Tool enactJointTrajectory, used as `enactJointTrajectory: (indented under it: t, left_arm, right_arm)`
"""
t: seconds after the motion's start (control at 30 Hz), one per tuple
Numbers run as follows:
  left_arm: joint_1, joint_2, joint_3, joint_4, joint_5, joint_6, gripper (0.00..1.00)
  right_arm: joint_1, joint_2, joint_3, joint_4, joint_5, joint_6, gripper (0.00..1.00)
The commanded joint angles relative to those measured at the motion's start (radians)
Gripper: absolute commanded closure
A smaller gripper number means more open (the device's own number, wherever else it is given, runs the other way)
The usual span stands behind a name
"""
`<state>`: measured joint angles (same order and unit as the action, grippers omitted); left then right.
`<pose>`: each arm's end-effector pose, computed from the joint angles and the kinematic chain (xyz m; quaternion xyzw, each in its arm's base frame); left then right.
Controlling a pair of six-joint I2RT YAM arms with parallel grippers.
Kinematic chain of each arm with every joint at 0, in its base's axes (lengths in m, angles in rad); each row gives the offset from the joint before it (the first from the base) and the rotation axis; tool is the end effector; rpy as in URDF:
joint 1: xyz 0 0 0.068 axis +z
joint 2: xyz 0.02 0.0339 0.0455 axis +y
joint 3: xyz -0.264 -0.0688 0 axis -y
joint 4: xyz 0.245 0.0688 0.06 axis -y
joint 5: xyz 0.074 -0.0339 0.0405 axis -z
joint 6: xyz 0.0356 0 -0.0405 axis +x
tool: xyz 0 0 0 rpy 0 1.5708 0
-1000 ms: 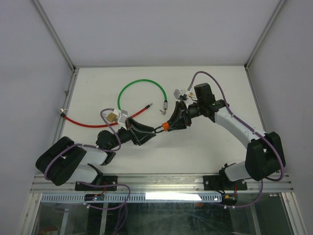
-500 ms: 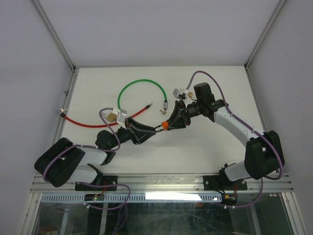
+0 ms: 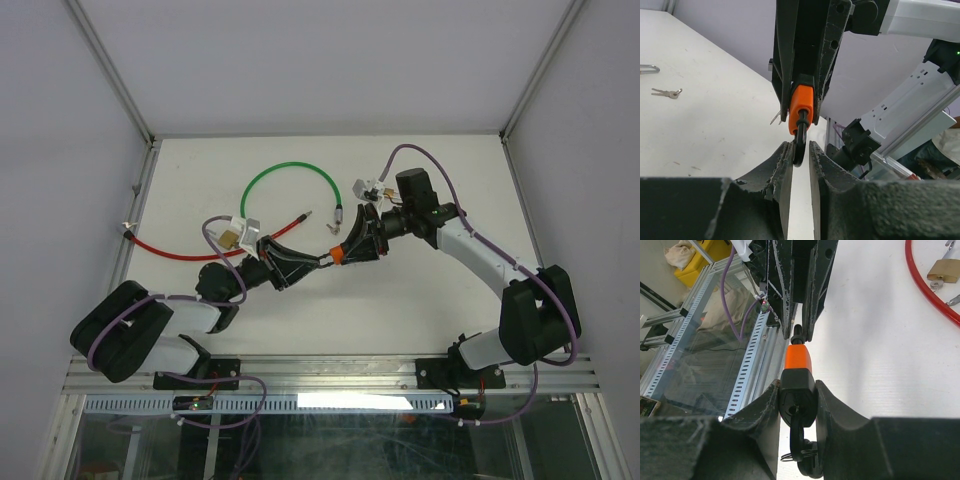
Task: Lock with the key
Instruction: Lock the lock.
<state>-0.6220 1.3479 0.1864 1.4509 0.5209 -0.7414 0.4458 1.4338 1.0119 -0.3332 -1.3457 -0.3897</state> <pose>0.1642 -0.1395 0.2000 0.1716 0.5889 -0.6076 0.5045 0.2482 0.1571 0.2733 -0.5172 0.5559 0.5806 0.2940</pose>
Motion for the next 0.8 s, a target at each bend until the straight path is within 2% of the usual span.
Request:
enactJointTrajectory:
  t: [0.0, 0.4, 0.77]
  left_arm:
    - [-0.005, -0.024, 0.031, 0.196, -0.009, 0.016, 0.80]
    - [-0.005, -0.043, 0.043, 0.123, 0.020, 0.057, 0.79]
    - [-0.005, -0.010, 0.058, 0.119, 0.044, 0.050, 0.78]
  right_arm:
    - [-0.001, -0.009, 0.035, 0.053, -0.023, 0.023, 1.00]
    - [-0.001, -0.009, 0.035, 0.059, -0.024, 0.031, 1.00]
    - [-0.001, -0.009, 0.033, 0.062, -0.025, 0.035, 1.00]
